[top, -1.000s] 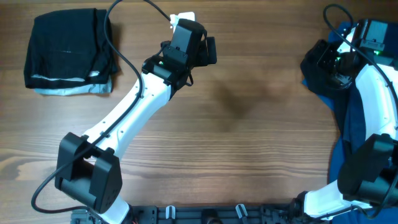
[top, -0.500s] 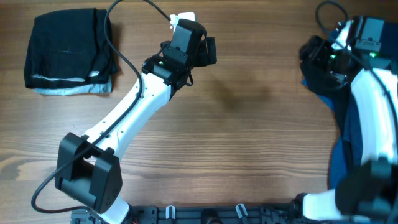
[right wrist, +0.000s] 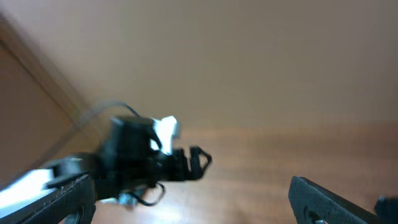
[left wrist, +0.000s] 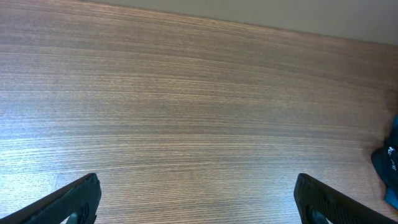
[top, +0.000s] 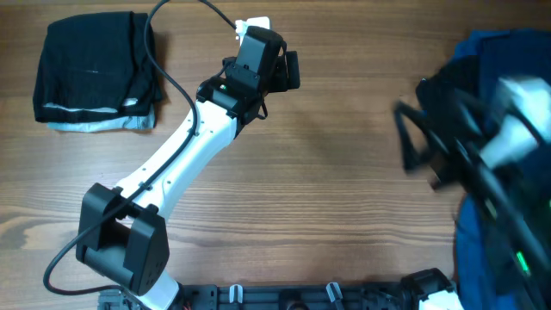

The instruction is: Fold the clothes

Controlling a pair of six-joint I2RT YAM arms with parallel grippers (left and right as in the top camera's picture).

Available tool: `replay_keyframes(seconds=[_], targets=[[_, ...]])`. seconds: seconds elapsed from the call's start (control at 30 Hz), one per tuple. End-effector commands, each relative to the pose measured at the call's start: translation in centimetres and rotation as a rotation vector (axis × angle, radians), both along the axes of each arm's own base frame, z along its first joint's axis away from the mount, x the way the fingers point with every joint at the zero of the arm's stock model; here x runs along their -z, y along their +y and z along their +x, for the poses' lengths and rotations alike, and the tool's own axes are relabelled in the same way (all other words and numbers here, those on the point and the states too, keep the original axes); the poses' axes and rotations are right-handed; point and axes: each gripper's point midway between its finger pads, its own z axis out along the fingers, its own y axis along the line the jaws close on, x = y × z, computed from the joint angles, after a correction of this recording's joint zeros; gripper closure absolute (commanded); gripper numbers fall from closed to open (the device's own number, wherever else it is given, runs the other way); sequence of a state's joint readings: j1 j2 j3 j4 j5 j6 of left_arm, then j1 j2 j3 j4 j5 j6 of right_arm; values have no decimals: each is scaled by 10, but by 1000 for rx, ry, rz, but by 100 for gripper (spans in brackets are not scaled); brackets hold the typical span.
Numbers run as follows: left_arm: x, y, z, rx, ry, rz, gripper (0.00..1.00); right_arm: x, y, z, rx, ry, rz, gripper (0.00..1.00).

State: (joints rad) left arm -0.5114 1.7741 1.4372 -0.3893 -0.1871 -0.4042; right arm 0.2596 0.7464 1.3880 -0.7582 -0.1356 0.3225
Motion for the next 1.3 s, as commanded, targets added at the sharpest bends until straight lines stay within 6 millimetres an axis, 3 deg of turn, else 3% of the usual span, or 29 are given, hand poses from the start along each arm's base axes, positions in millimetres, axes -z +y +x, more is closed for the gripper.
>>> replay_keyframes(seconds=[0.0,0.1,0.2,0.3,0.43,0.6,0.87,1.27], targets=[[2,3,0,-3,-4,20,0,8,-25,-39,84,-76,4,0],[2,3,0,-3,-4,20,0,33,-40,-63,132,-107,11,0],[2,3,0,-3,-4,20,0,72,-48,-69,169,-102,7,0],[2,3,0,-3,-4,20,0,107,-51,-59,202,-112,7,0],[2,3,0,-3,-4,20,0,138,-53,-23,255,-213,39,0],[2,3,0,-3,-4,20,0,163,-53,2,264,-349,70,0],[2,3,0,-3,-4,20,0,183,-55,11,279,-447,30,0],[2,3,0,-3,-4,20,0,229,-50,23,244,-384,-105,0]])
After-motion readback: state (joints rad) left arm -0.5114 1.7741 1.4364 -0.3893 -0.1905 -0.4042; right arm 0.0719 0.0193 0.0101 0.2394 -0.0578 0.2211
